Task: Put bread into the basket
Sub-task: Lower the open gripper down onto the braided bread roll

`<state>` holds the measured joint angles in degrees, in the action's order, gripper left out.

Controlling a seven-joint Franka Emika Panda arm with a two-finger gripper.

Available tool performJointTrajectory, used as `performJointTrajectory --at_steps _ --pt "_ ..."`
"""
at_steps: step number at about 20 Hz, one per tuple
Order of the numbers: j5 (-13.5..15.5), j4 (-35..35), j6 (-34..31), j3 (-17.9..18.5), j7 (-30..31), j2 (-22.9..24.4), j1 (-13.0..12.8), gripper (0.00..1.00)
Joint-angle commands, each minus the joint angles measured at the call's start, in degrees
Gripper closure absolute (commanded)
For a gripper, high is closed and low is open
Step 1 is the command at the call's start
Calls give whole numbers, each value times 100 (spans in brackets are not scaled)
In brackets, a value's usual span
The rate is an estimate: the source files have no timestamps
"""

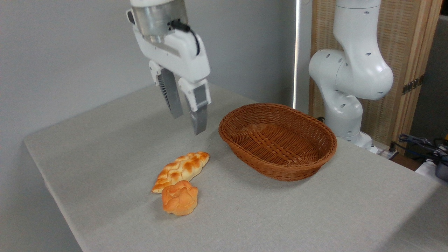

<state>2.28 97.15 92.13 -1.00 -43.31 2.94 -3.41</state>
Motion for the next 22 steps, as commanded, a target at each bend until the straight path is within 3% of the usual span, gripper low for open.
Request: performJointTrajectory --at_steps 1,3,7,11,16,22 --pt "62 1225 1120 29 51 347 -598 0" --pt "63 1569 1561 29 199 347 -784 0" --pt "97 1982 1650 29 865 268 -793 0" --pt "265 2632 2640 29 1430 216 -845 0" --pt "273 2721 3398 12 1887 -83 -995 0" --pt "282 2774 3496 12 1888 -118 -995 0"
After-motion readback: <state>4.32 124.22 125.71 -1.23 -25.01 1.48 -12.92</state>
